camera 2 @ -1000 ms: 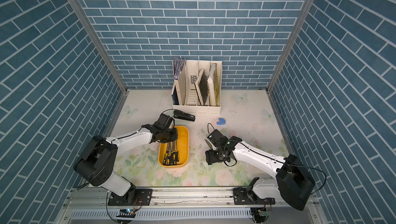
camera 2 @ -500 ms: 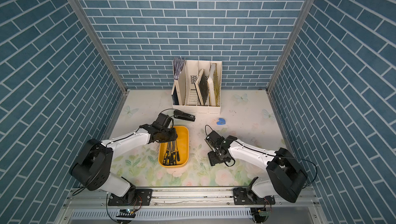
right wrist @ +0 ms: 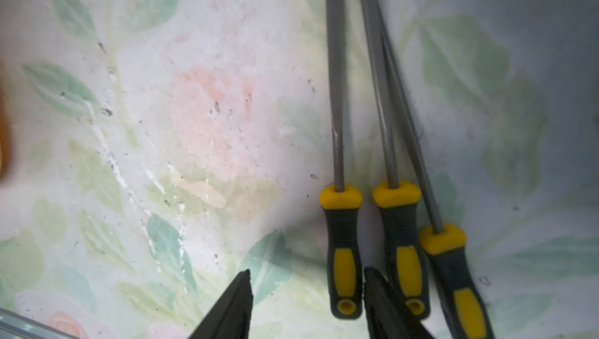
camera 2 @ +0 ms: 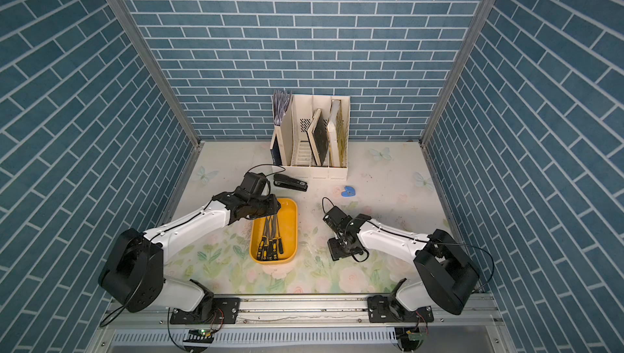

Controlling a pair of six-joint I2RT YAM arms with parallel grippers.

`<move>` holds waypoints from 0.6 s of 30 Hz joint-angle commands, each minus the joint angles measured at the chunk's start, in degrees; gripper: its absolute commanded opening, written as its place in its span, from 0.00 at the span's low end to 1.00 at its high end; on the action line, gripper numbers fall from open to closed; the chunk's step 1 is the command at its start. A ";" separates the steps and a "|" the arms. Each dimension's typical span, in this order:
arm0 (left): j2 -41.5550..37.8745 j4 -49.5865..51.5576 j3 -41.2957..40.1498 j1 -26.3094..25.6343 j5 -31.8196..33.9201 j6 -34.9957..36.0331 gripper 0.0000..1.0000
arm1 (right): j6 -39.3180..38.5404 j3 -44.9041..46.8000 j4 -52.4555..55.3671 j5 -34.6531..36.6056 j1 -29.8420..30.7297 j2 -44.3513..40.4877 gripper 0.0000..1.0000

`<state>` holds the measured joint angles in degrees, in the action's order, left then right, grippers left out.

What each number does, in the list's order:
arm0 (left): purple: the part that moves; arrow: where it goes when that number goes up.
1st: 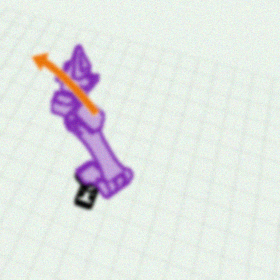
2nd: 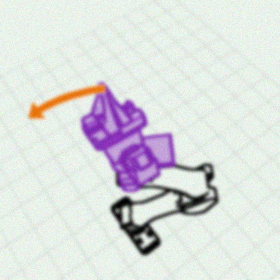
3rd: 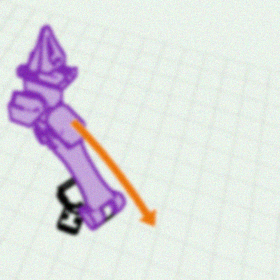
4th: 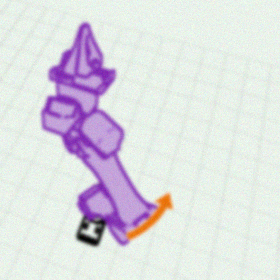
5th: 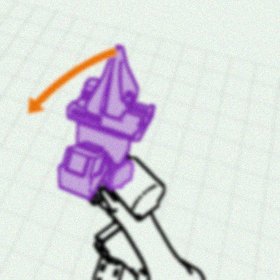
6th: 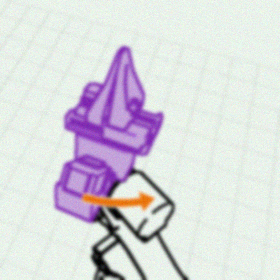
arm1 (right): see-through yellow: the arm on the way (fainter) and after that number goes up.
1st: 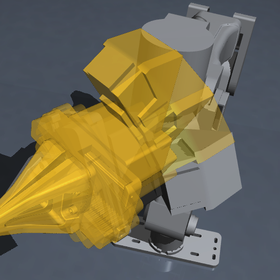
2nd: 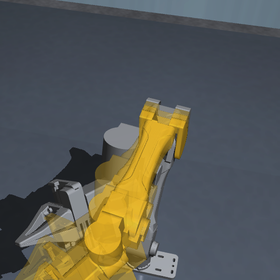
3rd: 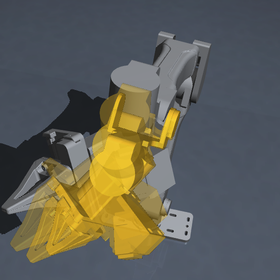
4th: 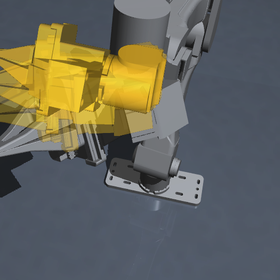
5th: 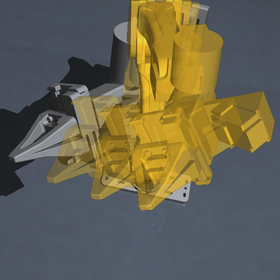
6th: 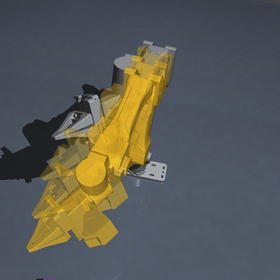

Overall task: Put the file tool into the storage box
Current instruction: Pick up the file tool from the center of the board.

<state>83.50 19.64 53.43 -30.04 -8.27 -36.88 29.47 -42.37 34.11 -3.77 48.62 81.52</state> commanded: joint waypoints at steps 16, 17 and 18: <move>-3.44 -1.87 -0.68 -0.28 -4.01 -0.68 0.34 | -1.44 1.15 -0.53 1.58 0.14 2.26 0.17; -3.71 -2.49 -0.93 -0.28 -5.34 -1.07 0.35 | -1.39 1.15 -0.32 1.34 0.39 1.50 0.16; -3.98 -3.04 -1.11 -0.28 -6.31 -1.52 0.37 | -1.35 1.15 -0.14 0.83 0.61 0.77 0.16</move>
<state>80.97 18.46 53.23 -30.04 -11.44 -37.52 28.99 -41.93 33.54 -1.87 48.64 83.20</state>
